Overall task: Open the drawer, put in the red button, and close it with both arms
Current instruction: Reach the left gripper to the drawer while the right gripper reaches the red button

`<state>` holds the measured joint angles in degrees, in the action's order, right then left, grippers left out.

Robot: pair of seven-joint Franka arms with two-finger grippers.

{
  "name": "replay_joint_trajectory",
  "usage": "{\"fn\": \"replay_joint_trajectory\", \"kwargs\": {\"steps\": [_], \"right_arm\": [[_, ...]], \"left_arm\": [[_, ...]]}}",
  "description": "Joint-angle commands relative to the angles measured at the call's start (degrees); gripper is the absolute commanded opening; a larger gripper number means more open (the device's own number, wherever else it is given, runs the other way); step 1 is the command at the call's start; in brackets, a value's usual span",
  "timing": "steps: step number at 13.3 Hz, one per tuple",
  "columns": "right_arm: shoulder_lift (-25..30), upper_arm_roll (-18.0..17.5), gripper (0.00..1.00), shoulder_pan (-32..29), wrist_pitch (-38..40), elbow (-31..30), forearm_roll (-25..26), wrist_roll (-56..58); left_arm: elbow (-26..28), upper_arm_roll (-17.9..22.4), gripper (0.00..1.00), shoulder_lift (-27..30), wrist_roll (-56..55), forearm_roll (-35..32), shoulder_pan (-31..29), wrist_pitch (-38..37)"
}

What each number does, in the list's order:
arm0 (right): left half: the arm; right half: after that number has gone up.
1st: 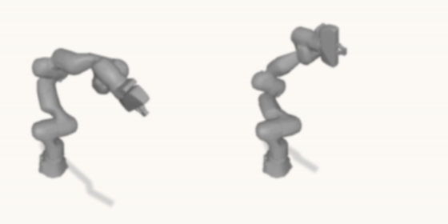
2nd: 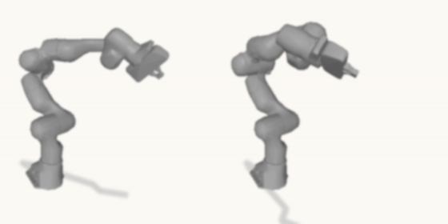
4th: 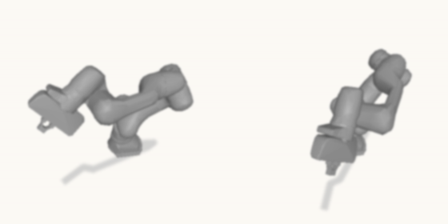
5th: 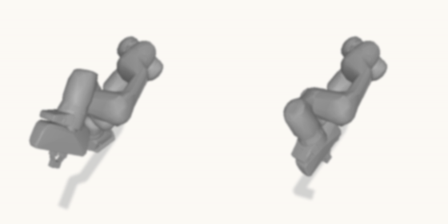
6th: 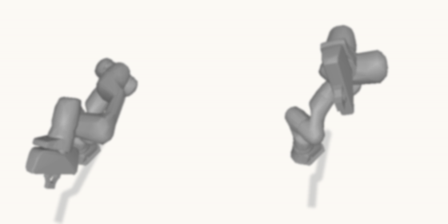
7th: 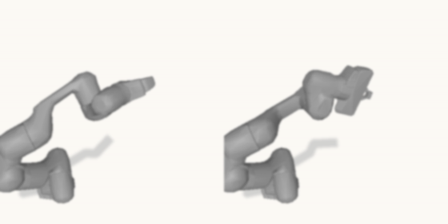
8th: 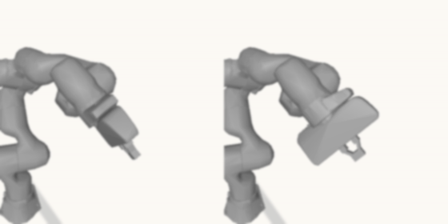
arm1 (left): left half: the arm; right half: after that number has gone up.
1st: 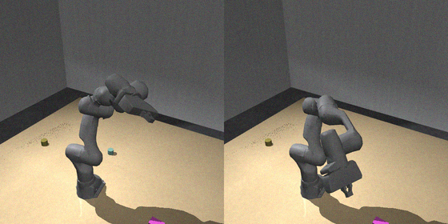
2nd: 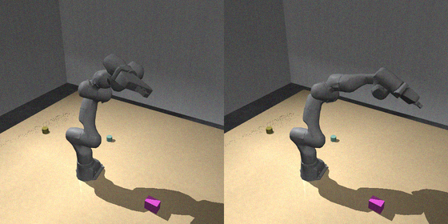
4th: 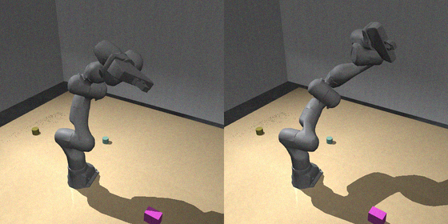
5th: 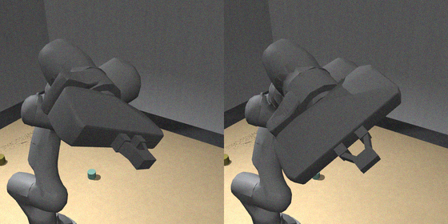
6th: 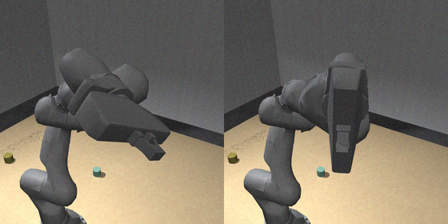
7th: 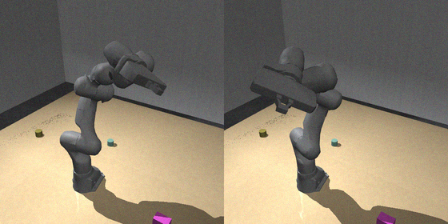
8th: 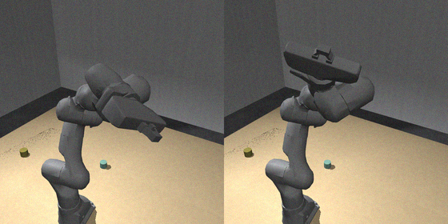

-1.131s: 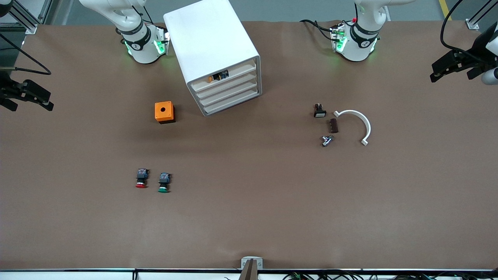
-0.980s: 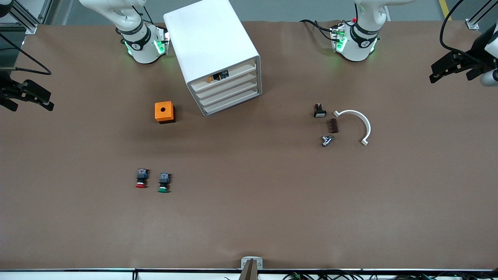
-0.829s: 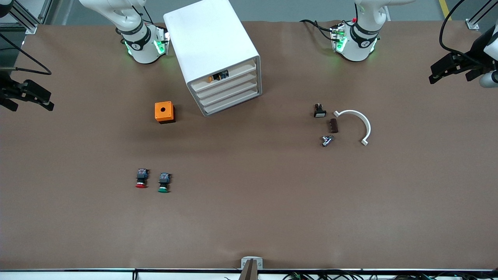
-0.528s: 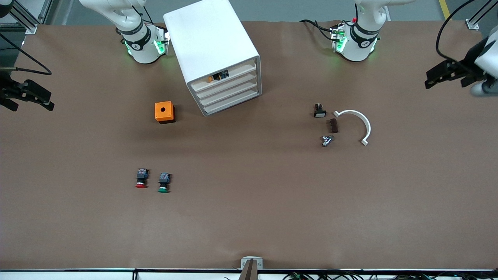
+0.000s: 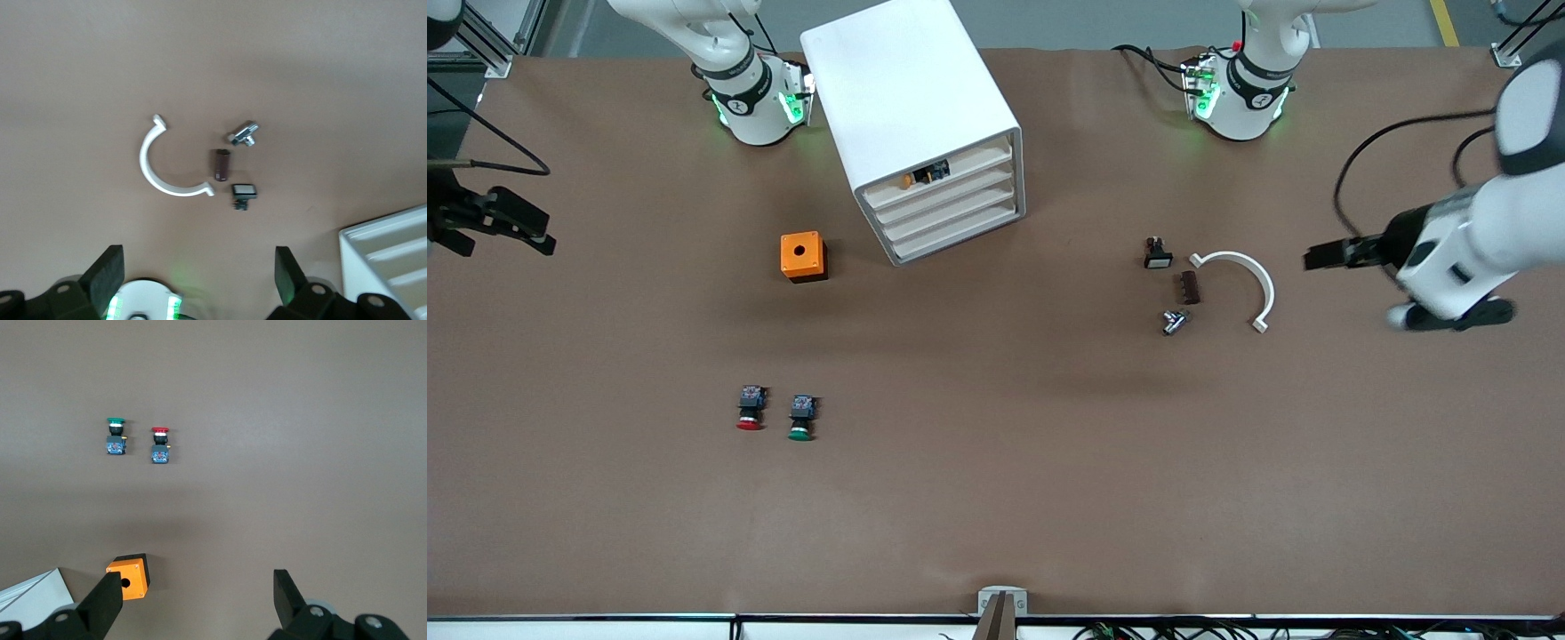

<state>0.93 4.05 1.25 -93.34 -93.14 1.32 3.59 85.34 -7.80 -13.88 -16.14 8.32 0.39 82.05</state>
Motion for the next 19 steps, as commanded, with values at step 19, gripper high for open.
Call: {"fn": "replay_joint_trajectory", "kwargs": {"steps": [19], "right_arm": [[-33.08, -1.94, 1.00, 2.43, -25.31, -0.11, -7.11, -3.07]], "left_arm": [[-7.21, -0.46, 0.99, -33.66, -78.56, 27.58, 24.47, 5.40]]}}
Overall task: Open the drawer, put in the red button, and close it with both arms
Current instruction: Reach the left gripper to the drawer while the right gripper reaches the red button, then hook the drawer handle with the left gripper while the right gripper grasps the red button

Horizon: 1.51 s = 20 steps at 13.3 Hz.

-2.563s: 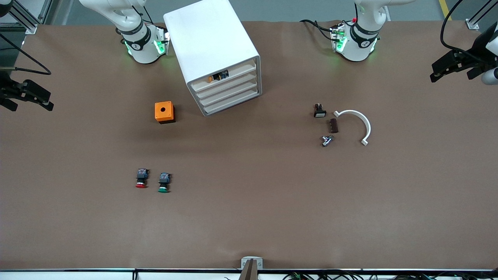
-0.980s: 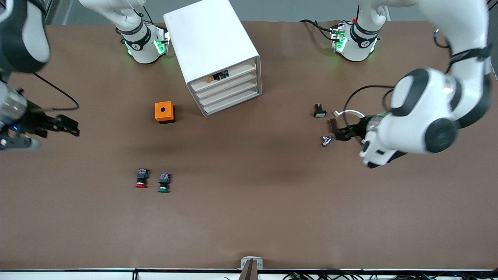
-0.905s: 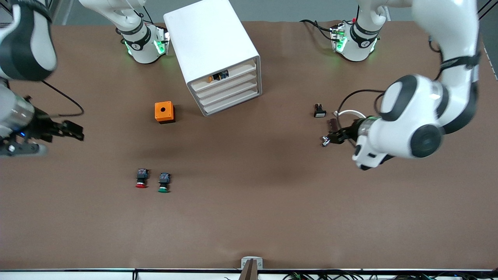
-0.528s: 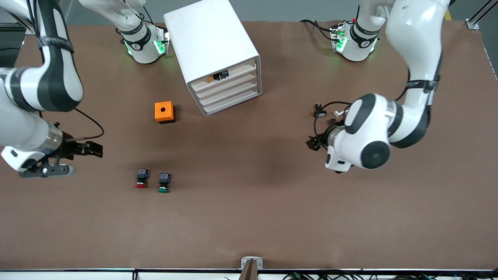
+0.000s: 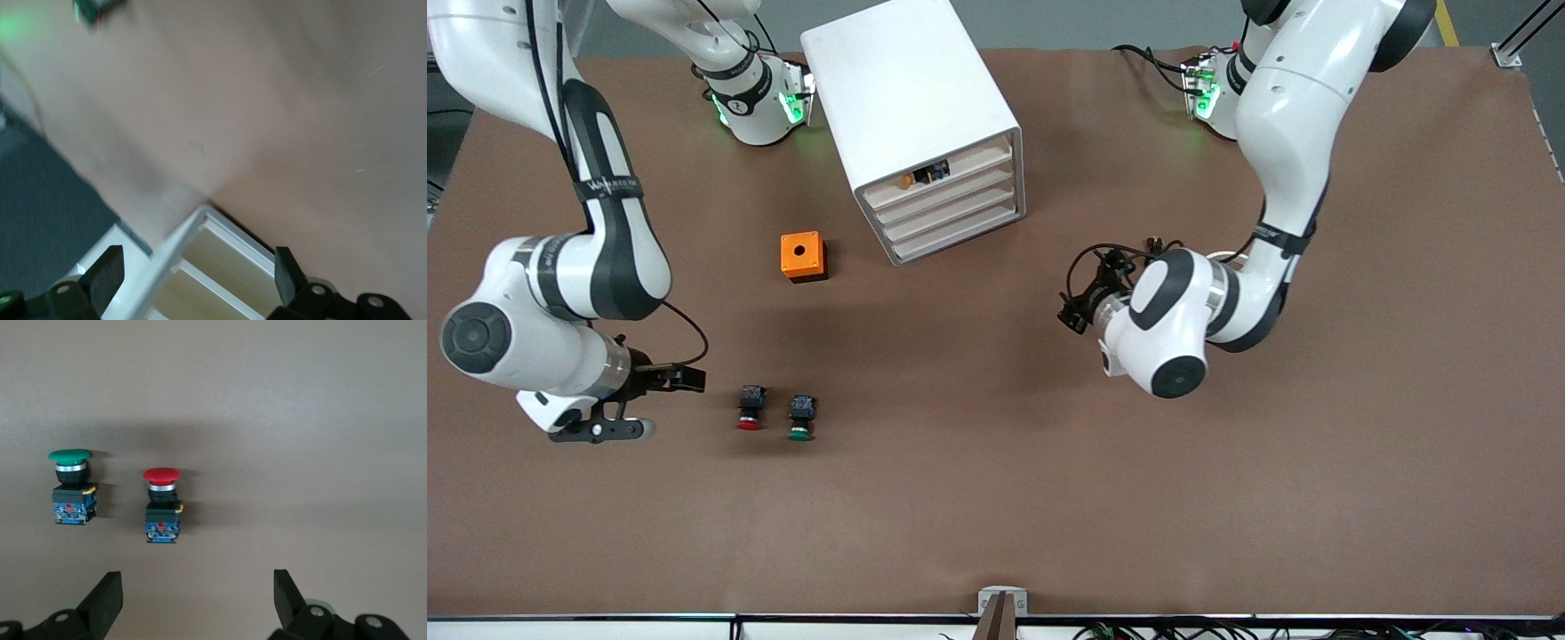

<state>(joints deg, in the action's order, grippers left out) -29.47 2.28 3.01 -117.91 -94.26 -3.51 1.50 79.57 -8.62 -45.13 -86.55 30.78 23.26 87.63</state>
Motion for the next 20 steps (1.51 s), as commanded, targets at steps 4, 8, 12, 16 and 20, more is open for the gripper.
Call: {"fn": "replay_joint_trajectory", "kwargs": {"steps": [4, 8, 12, 16, 20], "right_arm": [[-6.81, -0.17, 1.00, 1.13, -2.84, 1.01, -4.13, -1.68], [-9.72, -0.17, 1.00, 1.21, -5.30, 1.01, -6.24, -1.68], [-11.39, -0.17, 1.00, 2.00, -5.75, 1.01, -6.68, -1.77], [-12.80, -0.17, 0.97, 2.00, -5.75, 1.27, -7.64, -1.77], [-13.06, -0.08, 0.91, 2.09, -5.57, 1.63, -9.23, -3.17]], "left_arm": [[-1.26, 0.36, 0.94, -7.07, -24.50, 21.31, 2.22, 0.17], [-1.61, 0.36, 0.82, -9.63, -41.21, 24.94, 6.08, 0.17], [-1.61, 0.36, 0.76, -10.33, -49.05, 30.20, 7.23, 0.08], [-1.61, 0.36, 0.70, -10.42, -52.23, 33.72, 8.64, 0.08], [-1.53, 0.27, 0.62, -10.77, -52.23, 36.98, 9.78, -0.18]]}}
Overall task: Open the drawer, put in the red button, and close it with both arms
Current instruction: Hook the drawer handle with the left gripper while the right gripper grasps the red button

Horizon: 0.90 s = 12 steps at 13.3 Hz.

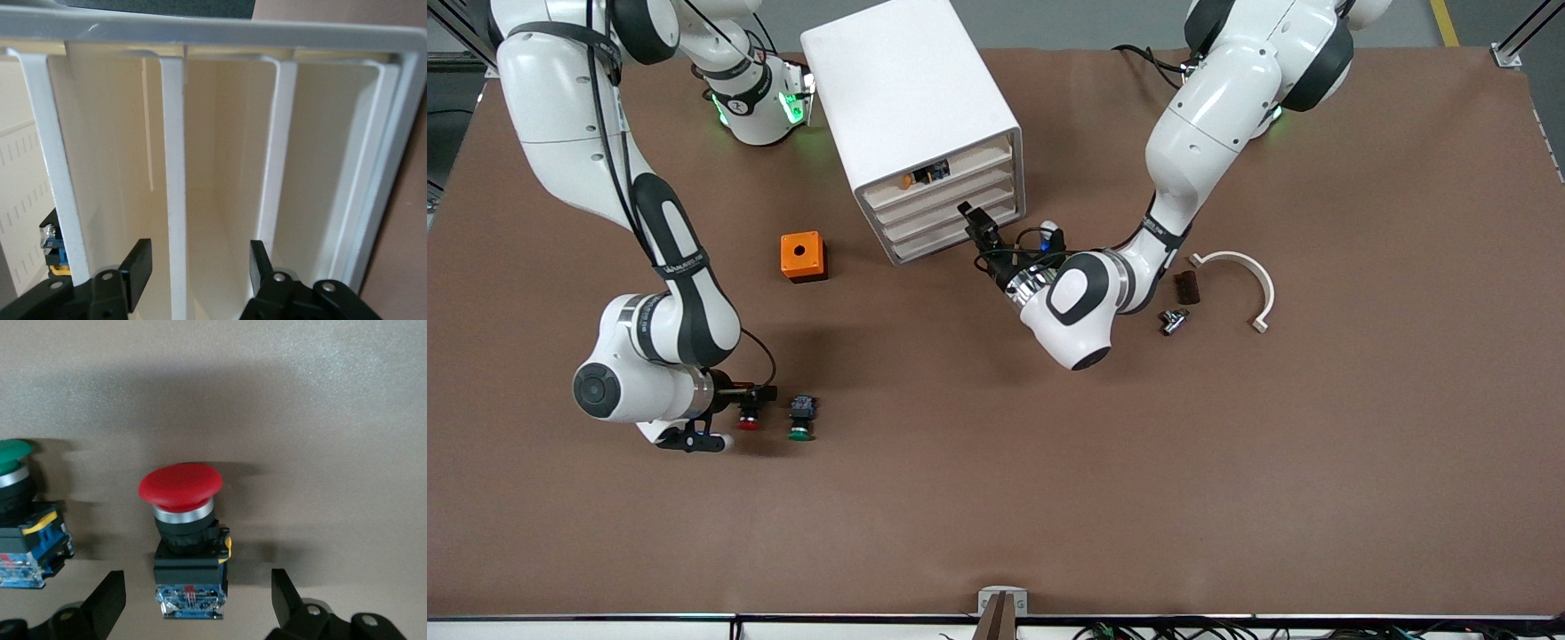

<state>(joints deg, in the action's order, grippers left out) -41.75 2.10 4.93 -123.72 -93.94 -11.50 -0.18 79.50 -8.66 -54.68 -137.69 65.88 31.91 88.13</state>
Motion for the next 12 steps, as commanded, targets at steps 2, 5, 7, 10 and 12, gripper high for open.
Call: {"fn": "replay_joint_trajectory", "kwargs": {"steps": [2, 5, 7, 10, 12], "right_arm": [[-0.70, 0.10, 0.77, 0.08, 0.41, 1.83, -1.16, -1.49], [-0.78, 0.10, 0.58, -0.01, 0.59, 2.71, -0.81, -1.41], [-0.87, 0.10, 0.46, -0.01, 0.59, 2.80, -0.81, -1.41], [-0.96, 0.10, 0.33, -0.09, 0.59, 3.15, -0.90, -1.32], [-0.87, 0.19, 0.21, -0.27, 0.76, 3.41, -1.07, -1.23]], "left_arm": [[-1.45, 0.31, 0.48, -1.39, -0.91, 2.40, 2.54, -0.68], [-1.45, 0.31, 0.34, -1.57, -0.91, 2.58, 3.69, -0.85], [-1.45, 0.31, 0.14, -1.57, -0.83, 2.76, 3.43, -0.77], [-1.54, 0.39, 0.00, -1.31, -0.47, 2.58, 2.90, -0.85], [-1.89, 0.48, 0.00, -1.04, -0.21, 2.23, 1.06, -0.85]]}}
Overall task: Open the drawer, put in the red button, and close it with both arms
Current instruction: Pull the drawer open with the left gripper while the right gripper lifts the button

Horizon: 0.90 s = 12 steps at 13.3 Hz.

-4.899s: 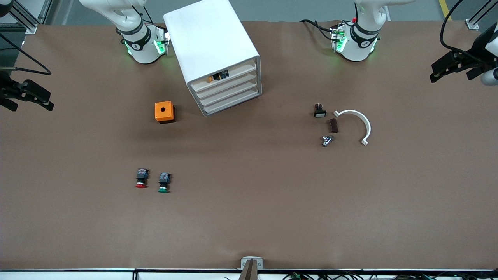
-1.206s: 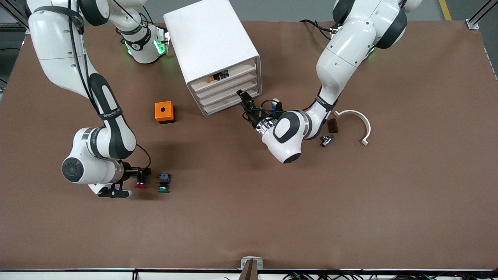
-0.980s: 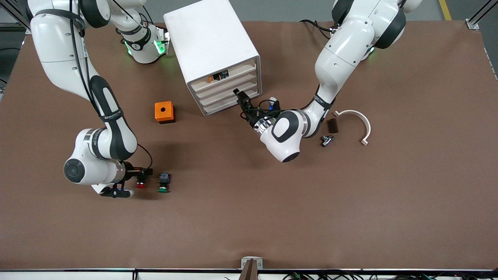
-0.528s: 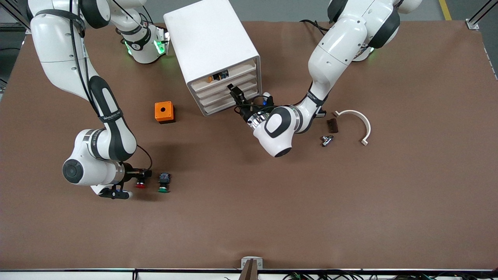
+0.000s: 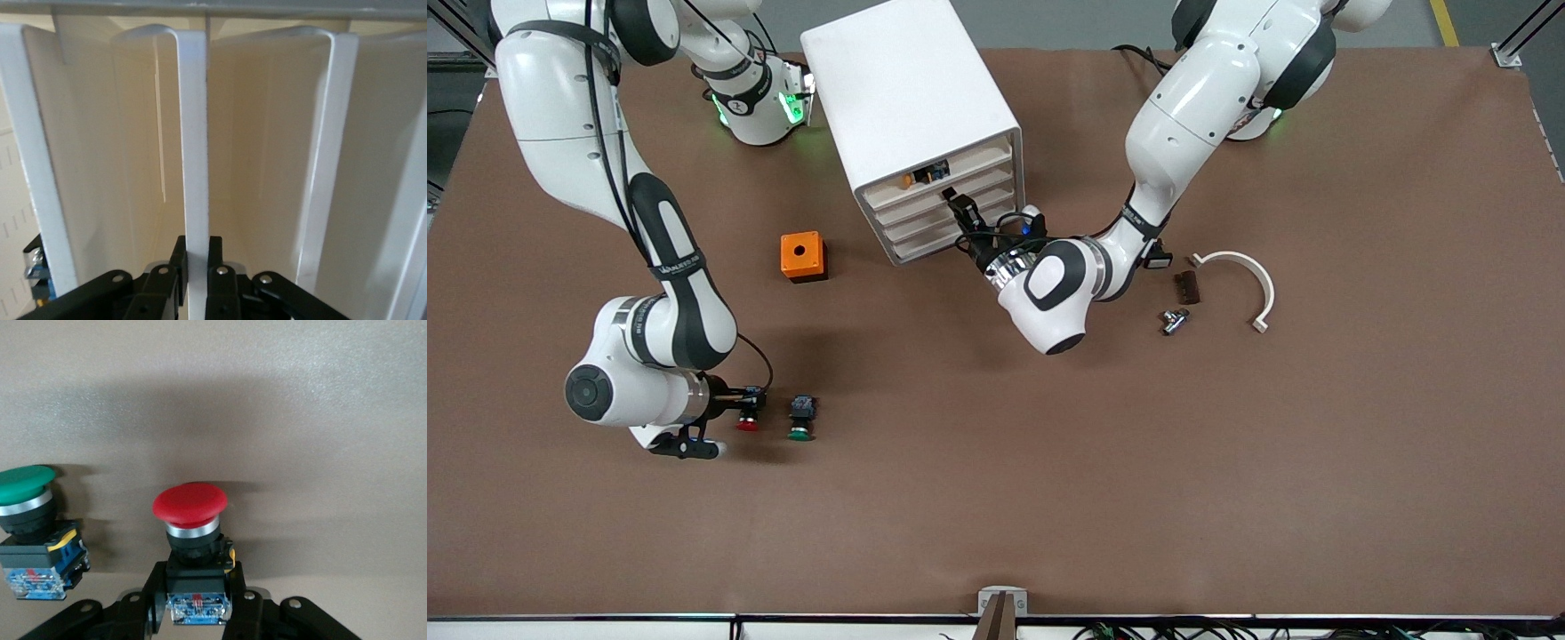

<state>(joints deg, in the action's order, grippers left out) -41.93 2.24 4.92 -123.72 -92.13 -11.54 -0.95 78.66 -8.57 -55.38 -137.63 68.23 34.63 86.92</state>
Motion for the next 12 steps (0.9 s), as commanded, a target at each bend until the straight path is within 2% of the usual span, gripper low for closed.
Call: {"fn": "replay_joint_trajectory", "kwargs": {"steps": [1, 3, 6, 10, 11, 12], "right_arm": [[-0.78, 0.05, 0.18, -0.26, 0.67, 2.12, -1.03, -0.46], [-0.35, -0.04, 0.10, 0.00, 1.10, 3.17, -1.03, -0.46], [0.27, 0.05, 0.11, 0.09, 6.28, 7.21, -1.29, -0.98], [3.77, 0.05, 0.11, 2.80, 20.33, 12.84, -0.68, -11.50], [5.96, 0.14, 0.10, 4.20, 21.57, 12.76, -0.68, -15.79], [7.20, 0.05, 0.10, 5.09, 22.81, 12.59, -0.68, -20.10]], "left_arm": [[-2.09, 0.74, 0.00, -0.34, 0.77, -0.11, -3.15, 0.36], [-4.38, 0.84, 0.01, -0.43, 1.31, -0.11, -6.84, 0.45], [-5.97, 1.18, 0.01, -0.43, 5.16, -0.11, -9.22, 0.80], [-6.15, 2.85, 0.09, -0.26, 7.63, -0.11, -10.55, 0.97], [-6.15, 3.03, 0.13, -0.26, 9.03, -0.11, -10.55, 1.06], [-6.15, 3.03, 0.29, -0.26, 9.91, -0.11, -10.63, 1.06]]}}
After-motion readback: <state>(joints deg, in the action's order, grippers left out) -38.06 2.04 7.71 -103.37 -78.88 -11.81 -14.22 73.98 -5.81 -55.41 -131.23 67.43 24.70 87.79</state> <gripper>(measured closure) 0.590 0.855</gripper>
